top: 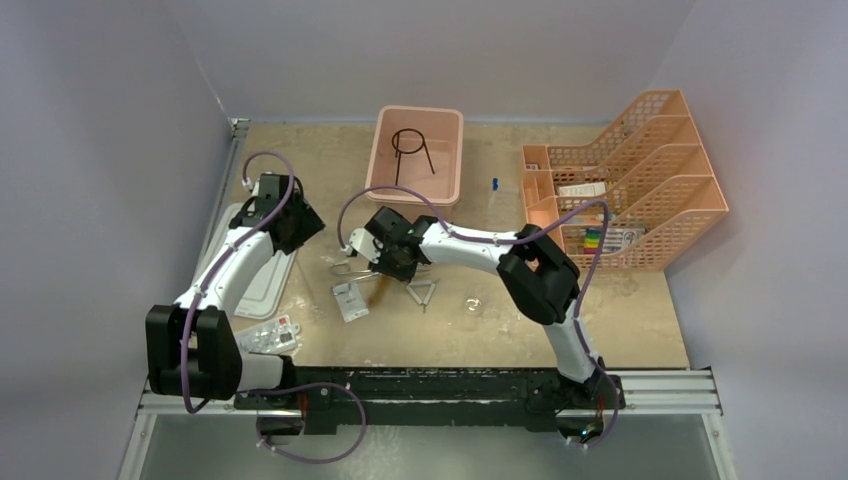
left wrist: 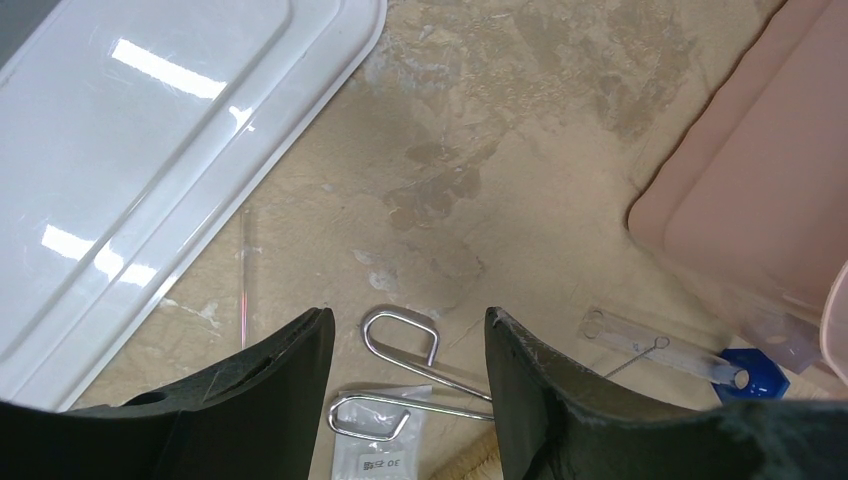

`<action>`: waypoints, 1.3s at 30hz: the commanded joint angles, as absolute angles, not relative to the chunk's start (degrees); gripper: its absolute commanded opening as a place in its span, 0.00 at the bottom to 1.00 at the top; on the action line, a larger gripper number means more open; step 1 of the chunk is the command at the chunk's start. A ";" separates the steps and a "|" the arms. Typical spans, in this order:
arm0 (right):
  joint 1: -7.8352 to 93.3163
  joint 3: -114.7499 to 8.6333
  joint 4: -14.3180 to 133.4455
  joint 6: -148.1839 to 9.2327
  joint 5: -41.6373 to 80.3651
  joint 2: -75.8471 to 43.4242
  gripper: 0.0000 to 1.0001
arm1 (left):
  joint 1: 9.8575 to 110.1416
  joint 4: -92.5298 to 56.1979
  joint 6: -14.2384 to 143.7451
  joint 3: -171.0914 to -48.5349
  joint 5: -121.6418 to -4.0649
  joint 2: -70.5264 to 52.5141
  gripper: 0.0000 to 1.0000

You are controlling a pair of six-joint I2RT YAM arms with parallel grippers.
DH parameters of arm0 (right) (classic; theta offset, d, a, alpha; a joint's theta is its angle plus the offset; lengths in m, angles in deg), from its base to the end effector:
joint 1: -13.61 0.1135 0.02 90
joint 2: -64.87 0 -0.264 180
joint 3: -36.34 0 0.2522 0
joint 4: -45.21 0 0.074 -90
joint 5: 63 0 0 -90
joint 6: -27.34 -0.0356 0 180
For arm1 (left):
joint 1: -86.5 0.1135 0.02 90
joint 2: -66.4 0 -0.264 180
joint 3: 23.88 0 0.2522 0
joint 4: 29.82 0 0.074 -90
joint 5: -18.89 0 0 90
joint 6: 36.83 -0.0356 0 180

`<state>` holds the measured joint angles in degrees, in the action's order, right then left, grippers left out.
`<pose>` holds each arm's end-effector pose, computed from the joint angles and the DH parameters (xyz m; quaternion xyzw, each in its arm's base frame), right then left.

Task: Organize the chemistry lab equipment

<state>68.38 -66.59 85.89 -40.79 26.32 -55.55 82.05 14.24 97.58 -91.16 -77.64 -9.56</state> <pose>0.2604 0.3695 0.1722 -0.5976 0.7535 0.0831 0.2614 0.2710 -0.0170 0.2445 -0.3404 0.8829 -0.0828 0.3127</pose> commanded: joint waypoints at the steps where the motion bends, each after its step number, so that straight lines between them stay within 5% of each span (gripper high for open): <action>1: 68.79 -67.02 85.12 -40.97 28.55 -55.42 0.26 | 82.70 12.11 97.56 -90.96 -77.35 -9.09 0.56; 7: 68.98 -66.83 84.44 -40.80 30.07 -55.62 0.00 | 82.81 12.17 97.67 -91.03 -77.25 -8.93 0.55; 24: 69.16 -61.20 76.82 -42.28 27.10 -40.03 0.00 | 82.81 14.20 104.56 -91.48 -78.91 -2.03 0.56; 39: 68.99 -58.02 69.98 -53.05 23.99 -29.02 0.00 | 82.81 19.31 105.71 -103.56 -84.94 6.15 0.70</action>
<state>68.84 -57.45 75.37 -48.86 24.26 -34.42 82.36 19.36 106.17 -96.97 -82.10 4.64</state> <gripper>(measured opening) 0.045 0.690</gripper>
